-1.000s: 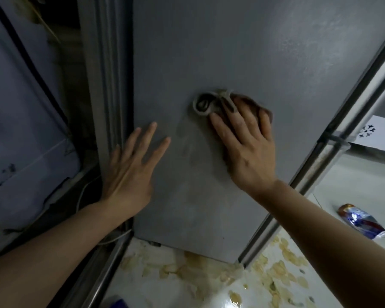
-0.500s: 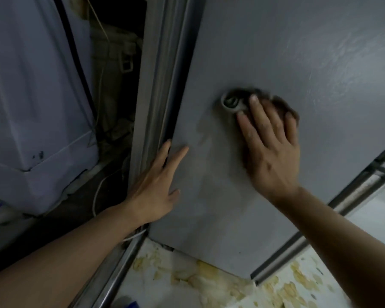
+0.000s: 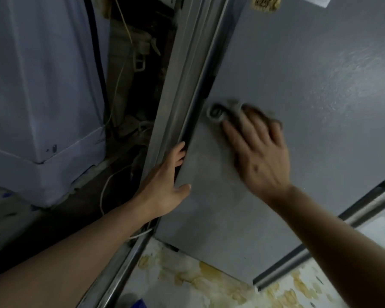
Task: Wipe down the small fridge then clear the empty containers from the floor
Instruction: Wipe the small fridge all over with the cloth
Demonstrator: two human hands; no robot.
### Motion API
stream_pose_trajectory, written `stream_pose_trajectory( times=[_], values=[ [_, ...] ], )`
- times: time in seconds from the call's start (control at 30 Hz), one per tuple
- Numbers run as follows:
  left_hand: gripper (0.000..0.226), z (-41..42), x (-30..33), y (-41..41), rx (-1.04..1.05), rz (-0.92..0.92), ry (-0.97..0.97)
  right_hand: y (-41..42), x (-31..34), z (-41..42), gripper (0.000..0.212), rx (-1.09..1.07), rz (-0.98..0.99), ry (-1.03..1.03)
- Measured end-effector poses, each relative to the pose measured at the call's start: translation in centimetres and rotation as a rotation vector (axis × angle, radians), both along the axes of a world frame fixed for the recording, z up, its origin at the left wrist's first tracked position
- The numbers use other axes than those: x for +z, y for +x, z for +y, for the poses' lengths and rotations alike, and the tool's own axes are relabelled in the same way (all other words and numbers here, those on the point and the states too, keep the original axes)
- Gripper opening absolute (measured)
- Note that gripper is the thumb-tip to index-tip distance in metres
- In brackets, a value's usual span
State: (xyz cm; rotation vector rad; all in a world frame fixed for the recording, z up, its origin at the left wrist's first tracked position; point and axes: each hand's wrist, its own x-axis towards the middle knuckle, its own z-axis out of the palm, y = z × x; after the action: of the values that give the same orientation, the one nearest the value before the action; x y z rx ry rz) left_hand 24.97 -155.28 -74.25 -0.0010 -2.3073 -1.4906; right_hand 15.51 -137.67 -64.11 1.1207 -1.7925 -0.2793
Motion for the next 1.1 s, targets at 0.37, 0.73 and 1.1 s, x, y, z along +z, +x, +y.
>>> stream_pose_trajectory(
  times=[0.37,0.73,1.1],
  values=[
    [0.058,-1.2,-3.9,0.1,0.272,0.012,0.033,-0.7,-3.4,-4.5,0.049,0.006,0.106,0.07],
    [0.059,-1.9,-4.9,1.3,0.33,-0.011,-0.118,0.4,-14.9,-4.0,0.062,-0.126,-0.021,0.618],
    [0.067,-0.5,-4.3,0.8,0.199,-0.046,-0.174,-0.3,-8.1,0.6,0.052,0.061,-0.002,0.285]
  ],
)
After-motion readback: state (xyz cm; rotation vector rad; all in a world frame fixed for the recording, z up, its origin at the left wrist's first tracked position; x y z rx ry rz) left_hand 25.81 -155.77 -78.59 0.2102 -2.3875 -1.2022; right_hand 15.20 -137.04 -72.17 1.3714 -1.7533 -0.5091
